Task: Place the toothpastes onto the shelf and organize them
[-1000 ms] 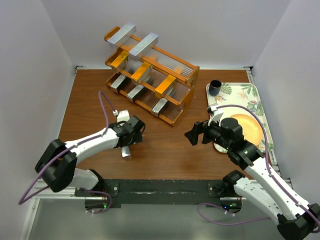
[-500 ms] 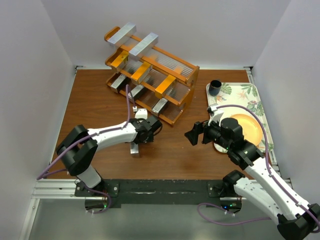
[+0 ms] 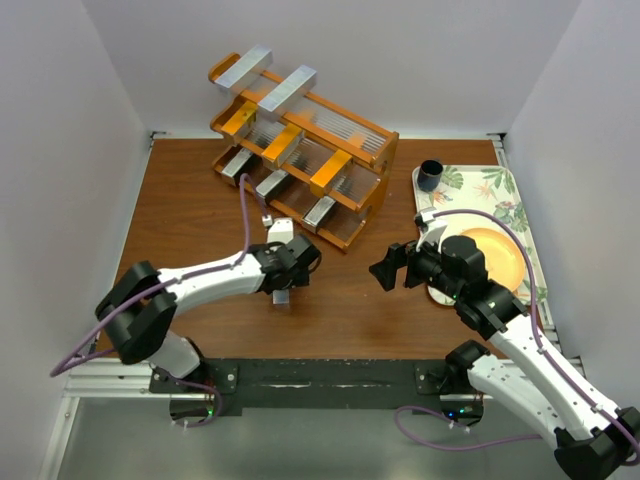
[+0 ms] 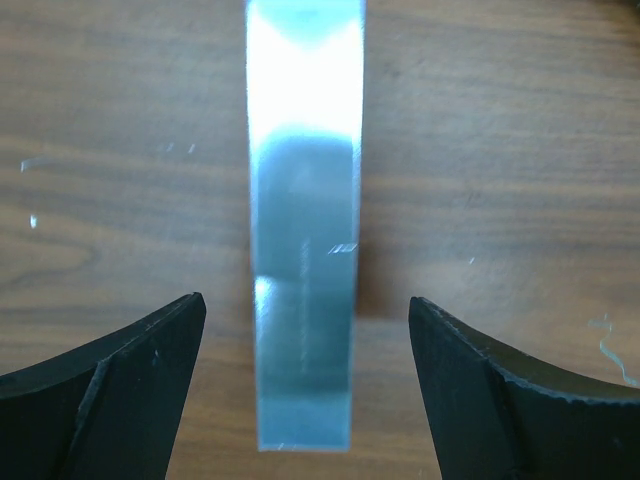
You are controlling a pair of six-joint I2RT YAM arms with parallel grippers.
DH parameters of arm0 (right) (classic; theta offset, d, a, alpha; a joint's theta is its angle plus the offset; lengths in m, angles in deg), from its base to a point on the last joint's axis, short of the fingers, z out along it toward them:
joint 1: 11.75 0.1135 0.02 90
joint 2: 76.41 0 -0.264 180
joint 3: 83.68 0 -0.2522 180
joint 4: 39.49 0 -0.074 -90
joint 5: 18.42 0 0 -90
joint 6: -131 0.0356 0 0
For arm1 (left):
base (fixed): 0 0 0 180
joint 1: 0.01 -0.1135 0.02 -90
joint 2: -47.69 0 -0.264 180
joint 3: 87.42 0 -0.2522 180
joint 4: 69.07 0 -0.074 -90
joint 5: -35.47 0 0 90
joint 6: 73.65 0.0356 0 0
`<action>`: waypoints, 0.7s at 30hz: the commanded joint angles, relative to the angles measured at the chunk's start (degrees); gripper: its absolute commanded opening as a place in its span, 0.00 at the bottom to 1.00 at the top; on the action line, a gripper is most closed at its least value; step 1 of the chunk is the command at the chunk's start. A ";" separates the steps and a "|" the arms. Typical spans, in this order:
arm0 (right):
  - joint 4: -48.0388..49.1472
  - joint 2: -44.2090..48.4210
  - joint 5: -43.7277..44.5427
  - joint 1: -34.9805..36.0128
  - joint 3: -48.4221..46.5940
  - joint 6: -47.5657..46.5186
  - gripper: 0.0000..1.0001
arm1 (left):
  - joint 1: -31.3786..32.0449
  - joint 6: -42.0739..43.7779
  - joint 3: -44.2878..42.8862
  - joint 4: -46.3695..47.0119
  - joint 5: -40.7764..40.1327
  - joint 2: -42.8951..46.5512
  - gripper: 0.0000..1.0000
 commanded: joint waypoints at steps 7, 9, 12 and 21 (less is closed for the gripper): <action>1.88 -0.02 -0.25 0.11 0.08 -0.75 0.98 | 0.21 -13.03 15.51 12.12 7.84 13.01 0.87; 1.61 0.07 -0.16 0.02 0.08 -0.75 0.98 | 0.21 -13.91 16.93 13.36 8.02 12.76 0.84; 1.44 0.24 0.02 0.11 0.08 -0.83 0.98 | 0.21 -13.83 17.20 13.97 7.67 11.09 0.80; 1.44 -0.02 0.02 0.11 -0.01 -0.75 0.98 | 1.44 -13.39 14.92 11.26 5.83 8.88 0.47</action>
